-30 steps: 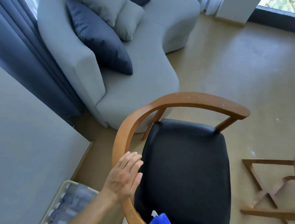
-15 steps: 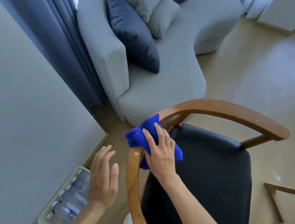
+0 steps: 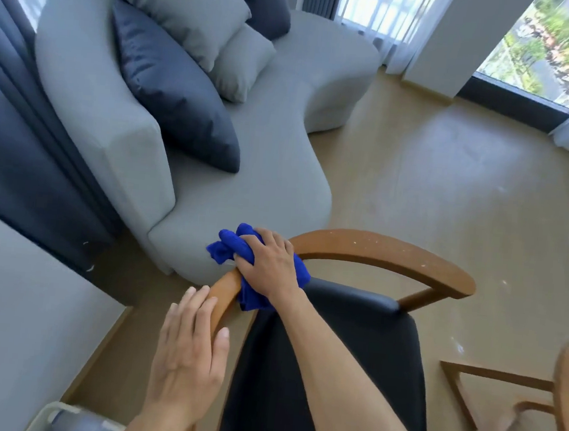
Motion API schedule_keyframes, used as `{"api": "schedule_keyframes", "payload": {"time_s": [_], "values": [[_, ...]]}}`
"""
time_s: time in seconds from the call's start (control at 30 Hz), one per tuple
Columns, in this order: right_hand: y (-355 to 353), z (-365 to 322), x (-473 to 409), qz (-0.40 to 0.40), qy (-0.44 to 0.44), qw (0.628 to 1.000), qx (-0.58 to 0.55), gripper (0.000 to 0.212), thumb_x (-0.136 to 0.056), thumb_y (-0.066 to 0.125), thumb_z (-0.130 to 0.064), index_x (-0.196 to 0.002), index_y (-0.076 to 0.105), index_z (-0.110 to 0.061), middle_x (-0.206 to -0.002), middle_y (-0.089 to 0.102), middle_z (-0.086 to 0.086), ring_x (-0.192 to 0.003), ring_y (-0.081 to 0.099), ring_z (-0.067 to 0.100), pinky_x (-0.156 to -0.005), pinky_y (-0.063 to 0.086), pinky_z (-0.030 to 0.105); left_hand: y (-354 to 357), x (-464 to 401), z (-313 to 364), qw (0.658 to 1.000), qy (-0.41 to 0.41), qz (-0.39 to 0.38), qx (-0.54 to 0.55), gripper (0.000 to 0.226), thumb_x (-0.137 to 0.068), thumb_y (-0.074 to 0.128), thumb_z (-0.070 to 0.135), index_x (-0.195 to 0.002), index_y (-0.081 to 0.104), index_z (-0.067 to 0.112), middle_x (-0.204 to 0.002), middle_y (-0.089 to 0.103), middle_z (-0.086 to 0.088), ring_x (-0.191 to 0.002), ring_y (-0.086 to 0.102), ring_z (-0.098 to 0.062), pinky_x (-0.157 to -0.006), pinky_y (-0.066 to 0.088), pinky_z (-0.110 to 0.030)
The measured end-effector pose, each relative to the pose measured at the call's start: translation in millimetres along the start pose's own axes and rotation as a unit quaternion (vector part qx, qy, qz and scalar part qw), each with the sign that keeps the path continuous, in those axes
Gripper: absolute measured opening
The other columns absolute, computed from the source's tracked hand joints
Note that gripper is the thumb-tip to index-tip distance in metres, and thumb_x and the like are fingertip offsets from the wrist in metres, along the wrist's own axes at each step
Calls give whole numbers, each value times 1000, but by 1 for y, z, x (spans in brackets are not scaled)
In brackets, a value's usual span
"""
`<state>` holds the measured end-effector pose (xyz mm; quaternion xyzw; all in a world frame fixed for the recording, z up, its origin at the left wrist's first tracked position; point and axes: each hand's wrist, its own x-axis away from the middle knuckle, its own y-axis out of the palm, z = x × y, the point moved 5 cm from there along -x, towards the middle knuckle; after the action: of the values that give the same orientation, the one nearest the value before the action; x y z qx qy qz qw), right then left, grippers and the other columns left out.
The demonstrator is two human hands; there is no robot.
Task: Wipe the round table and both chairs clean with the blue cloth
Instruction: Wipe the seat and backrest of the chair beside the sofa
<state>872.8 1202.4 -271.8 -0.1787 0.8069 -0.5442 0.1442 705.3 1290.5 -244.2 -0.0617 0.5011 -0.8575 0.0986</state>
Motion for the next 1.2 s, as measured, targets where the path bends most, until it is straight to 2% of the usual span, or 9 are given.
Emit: {"api": "schedule_keyframes", "payload": {"time_s": [0.13, 0.2, 0.33, 0.57, 0.67, 0.8, 0.97, 1.07, 1.2], "values": [[-5, 37, -6, 50, 17, 996, 72, 32, -92, 50, -39, -116, 61, -22, -130, 53, 4, -117, 48, 27, -105, 30, 41, 8, -36, 19, 997, 60, -22, -49, 56, -90, 27, 38, -128, 55, 7, -135, 55, -10, -131, 47, -27, -112, 27, -43], [-8, 50, -10, 80, 15, 991, 106, 29, -90, 53, -37, -111, 63, -20, -126, 56, 6, -112, 52, 29, -103, 34, 44, 17, -55, 27, 992, 86, -43, -87, 58, -90, 27, 37, -132, 52, 6, -137, 53, -11, -133, 46, -27, -113, 28, -44], [-16, 72, -15, 122, 27, 982, 139, 27, -89, 53, -34, -107, 63, -17, -120, 58, 10, -107, 54, 30, -99, 38, 47, 46, -94, 24, 967, 48, -139, -206, 62, -96, 22, 43, -151, 18, 15, -157, 26, -5, -146, 21, -20, -120, 15, -40], [-50, 154, -10, 144, 79, 973, 165, 32, -90, 49, -38, -114, 59, -19, -121, 55, 10, -106, 53, 30, -89, 43, 42, 91, -155, 54, 939, 77, -204, -268, 65, -98, 18, 51, -152, 7, 17, -153, 30, -4, -142, 24, -23, -120, 13, -44], [-85, 231, 23, 141, 156, 957, 202, 33, -92, 51, -38, -118, 57, -18, -124, 53, 11, -105, 51, 30, -84, 45, 43, 100, -164, 48, 939, 56, -231, -247, 66, -97, 14, 53, -152, 1, 19, -153, 29, -5, -141, 26, -24, -117, 21, -46], [-134, 326, 93, 172, 322, 909, 200, 29, -93, 52, -33, -108, 60, -10, -111, 57, 19, -94, 53, 37, -80, 46, 48, 101, -162, 49, 941, 60, -231, -241, 65, -97, 12, 52, -151, -2, 19, -151, 30, -6, -139, 30, -25, -113, 28, -44], [-146, 342, 109, 194, 450, 857, 157, 29, -94, 52, -33, -108, 57, -9, -108, 57, 19, -94, 53, 35, -84, 44, 46, 98, -160, 52, 939, 65, -239, -237, 64, -99, 12, 50, -152, -4, 18, -153, 27, -5, -141, 27, -24, -114, 28, -41], [-121, 283, 70, 205, 392, 882, 161, 30, -92, 55, -35, -112, 59, -13, -121, 55, 15, -103, 51, 33, -84, 40, 43, 103, -160, 47, 942, 69, -231, -232, 67, -97, 11, 52, -152, 0, 17, -152, 31, -5, -140, 30, -23, -111, 33, -39], [-53, 149, -10, 191, 175, 957, 128, 29, -75, 62, -37, -99, 63, -20, -111, 60, 7, -92, 54, 29, -76, 40, 39, 113, -167, 33, 954, 59, -198, -216, 73, -88, 11, 58, -148, 20, 17, -137, 48, -6, -126, 47, -25, -94, 47, -41]]}}
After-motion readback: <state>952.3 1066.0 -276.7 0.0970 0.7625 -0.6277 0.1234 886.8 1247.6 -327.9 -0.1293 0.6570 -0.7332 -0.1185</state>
